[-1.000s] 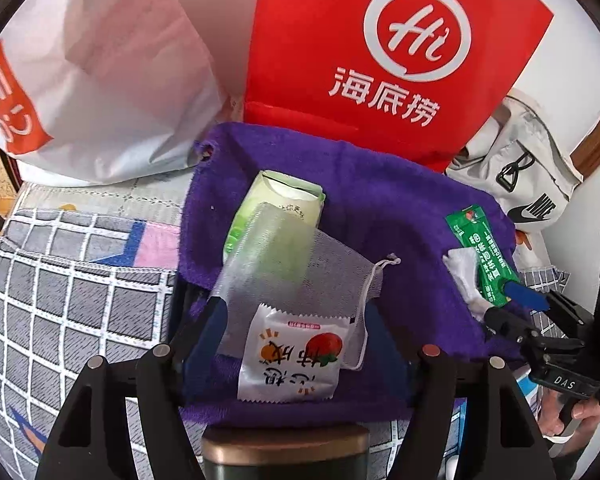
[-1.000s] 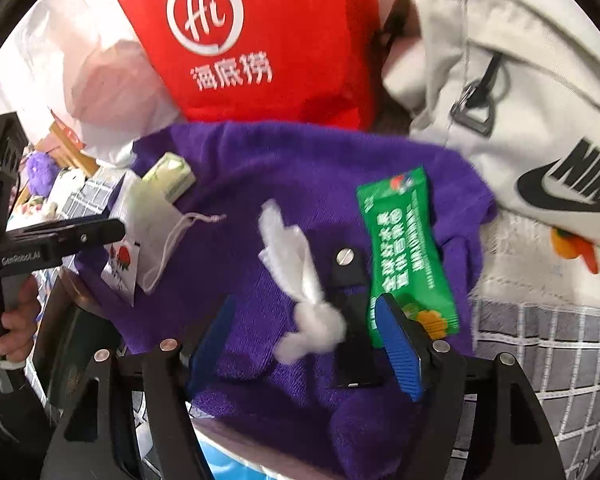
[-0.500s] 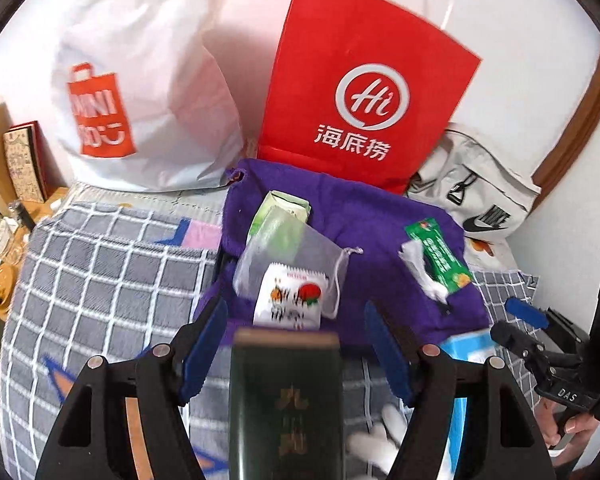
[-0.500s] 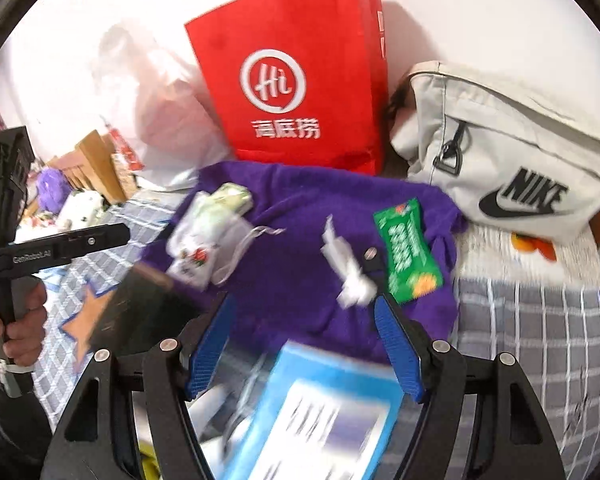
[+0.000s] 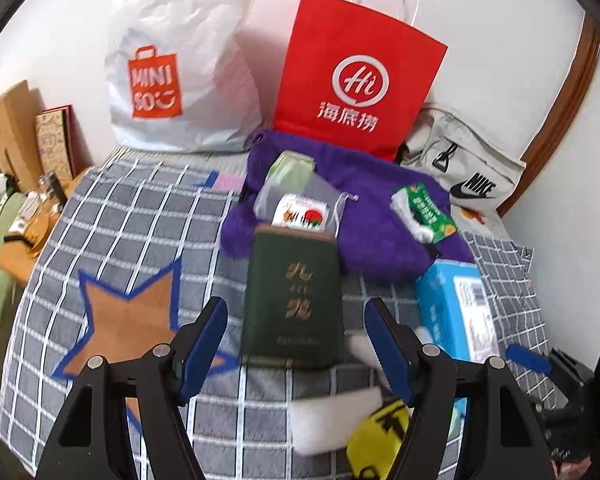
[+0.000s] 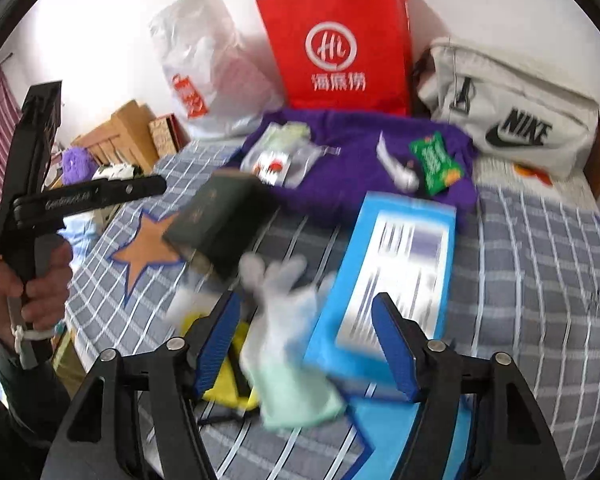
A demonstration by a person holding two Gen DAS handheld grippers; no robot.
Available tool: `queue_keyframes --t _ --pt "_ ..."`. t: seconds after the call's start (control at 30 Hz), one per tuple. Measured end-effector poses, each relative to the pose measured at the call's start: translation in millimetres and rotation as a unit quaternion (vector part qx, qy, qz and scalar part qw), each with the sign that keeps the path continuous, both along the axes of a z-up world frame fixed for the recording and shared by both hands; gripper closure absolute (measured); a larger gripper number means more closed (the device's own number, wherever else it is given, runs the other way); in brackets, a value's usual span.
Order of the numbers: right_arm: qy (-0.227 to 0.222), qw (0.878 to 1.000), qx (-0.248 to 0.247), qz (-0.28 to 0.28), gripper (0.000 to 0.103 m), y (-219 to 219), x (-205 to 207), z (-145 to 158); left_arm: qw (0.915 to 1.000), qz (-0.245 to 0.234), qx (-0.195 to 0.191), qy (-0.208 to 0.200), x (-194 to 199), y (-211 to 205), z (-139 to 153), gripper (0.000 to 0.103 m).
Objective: Organize soft objects
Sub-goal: 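Withdraw both open tools from the towel back toward the pile, then grasp the white glove with the right tool while the left tool grasps the white foam block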
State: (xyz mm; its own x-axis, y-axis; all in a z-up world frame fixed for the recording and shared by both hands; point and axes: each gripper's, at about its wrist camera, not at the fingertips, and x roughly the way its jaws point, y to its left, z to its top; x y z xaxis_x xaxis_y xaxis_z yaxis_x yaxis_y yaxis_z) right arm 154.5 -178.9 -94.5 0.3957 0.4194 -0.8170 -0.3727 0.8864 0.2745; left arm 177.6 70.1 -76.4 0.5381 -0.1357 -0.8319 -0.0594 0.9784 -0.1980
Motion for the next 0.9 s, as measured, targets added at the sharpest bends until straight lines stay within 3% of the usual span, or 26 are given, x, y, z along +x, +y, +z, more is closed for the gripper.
queue_keyframes --t 0.2,0.47,0.53,0.57,0.6,0.9 --pt "0.021 1.000 -0.012 0.016 0.042 14 -30 -29 0.9998 0.007 -0.013 0.013 -29 8 -23 0.034" --pt "0.029 0.999 -0.017 -0.010 0.045 27 -25 -66 0.9994 -0.019 -0.021 0.022 -58 5 -48 0.034" --pt "0.030 0.999 -0.014 -0.011 0.058 29 -24 -72 0.9993 -0.019 -0.017 0.026 -61 5 -52 0.034" --pt "0.029 0.999 -0.015 -0.011 0.071 30 -24 -73 0.9993 -0.017 -0.018 0.028 -61 6 -54 0.034" --pt "0.028 0.999 -0.009 -0.011 0.075 30 -25 -72 0.9992 -0.015 -0.021 0.030 -62 7 -56 0.034" --pt "-0.030 0.999 0.024 0.008 0.082 22 -49 -33 0.9991 -0.005 -0.020 0.037 -67 9 -63 0.034"
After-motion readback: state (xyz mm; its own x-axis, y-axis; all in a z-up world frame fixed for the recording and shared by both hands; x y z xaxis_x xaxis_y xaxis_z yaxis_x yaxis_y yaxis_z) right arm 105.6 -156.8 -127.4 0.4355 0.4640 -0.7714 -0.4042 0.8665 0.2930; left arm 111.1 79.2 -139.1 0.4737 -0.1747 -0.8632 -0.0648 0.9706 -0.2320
